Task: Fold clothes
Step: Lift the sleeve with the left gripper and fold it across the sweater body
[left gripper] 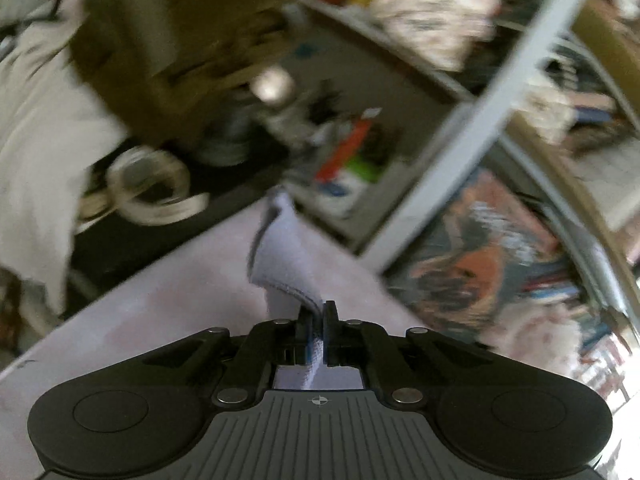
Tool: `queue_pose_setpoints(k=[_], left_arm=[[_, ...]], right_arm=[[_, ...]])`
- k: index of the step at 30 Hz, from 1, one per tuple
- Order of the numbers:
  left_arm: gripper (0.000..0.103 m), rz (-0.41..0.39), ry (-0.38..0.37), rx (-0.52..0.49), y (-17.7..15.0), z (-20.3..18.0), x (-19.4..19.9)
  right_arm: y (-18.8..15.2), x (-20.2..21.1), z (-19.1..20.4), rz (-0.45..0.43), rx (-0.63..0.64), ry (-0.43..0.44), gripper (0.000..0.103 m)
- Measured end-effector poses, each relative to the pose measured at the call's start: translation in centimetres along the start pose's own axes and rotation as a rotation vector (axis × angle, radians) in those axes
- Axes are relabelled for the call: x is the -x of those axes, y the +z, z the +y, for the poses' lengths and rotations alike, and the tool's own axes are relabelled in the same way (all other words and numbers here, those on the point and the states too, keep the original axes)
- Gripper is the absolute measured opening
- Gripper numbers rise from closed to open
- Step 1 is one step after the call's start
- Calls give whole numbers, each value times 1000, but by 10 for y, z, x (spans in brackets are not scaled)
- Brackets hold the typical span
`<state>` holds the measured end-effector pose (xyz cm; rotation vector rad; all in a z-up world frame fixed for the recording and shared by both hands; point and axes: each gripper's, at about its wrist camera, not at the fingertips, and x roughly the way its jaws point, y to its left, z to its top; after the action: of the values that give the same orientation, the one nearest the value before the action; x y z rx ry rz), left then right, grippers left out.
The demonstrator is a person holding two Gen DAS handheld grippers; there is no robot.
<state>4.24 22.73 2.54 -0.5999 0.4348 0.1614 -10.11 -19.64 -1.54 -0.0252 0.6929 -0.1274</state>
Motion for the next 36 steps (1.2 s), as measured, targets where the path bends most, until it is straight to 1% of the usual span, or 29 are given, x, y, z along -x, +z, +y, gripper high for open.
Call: queue_pose_setpoints(k=[3,6,8,13,15,18,20,25,26,27,29,30,31,32,34,35,36], left_arm=[[3,-11,-44,-73,-9,-50,4],[3,-7,-91,-156,-24,-110,5],[3,-6,-121,-193,-34,-147,2],[3,5,-178,-274,-68,-233,-16],[3,24,-185,-298,-85,-260,-28],[3,61,-185,-322,-111,-291,-44],[3,93,-179,-343,-127,-305,-54],[3,169,-139,-400,-165,-317,-74],[5,202,-136,-413,-172,-318,-79],[7,234,-114,-434,-179,-320,-84],[18,285,-74,-474,-191,-323,-92],[33,302,-58,-493,-196,-324,-93],[56,319,-42,-511,-202,-326,-95],[70,336,-26,-529,-207,-327,-96],[72,310,-66,-569,-211,-327,-79],[74,295,-89,-589,-213,-327,-69],[75,282,-115,-628,-214,-325,-57]], right_arm=[[5,-10,-24,-8,14,51,101],[8,-21,-47,-2,30,111,101],[9,-27,-62,8,42,160,101],[10,-38,-92,27,72,251,101],[9,-40,-101,32,84,275,101],[8,-43,-114,41,101,312,101],[7,-45,-123,46,113,337,101],[6,-49,-141,61,133,389,100],[5,-50,-142,64,131,394,100],[5,-50,-143,67,129,398,100],[4,-52,-145,74,125,407,101],[4,-52,-147,77,122,411,101],[4,-53,-148,80,120,415,101],[3,-54,-149,84,118,420,101],[3,-55,-151,90,114,428,101],[2,-55,-152,93,112,433,101],[2,-56,-153,97,110,437,101]])
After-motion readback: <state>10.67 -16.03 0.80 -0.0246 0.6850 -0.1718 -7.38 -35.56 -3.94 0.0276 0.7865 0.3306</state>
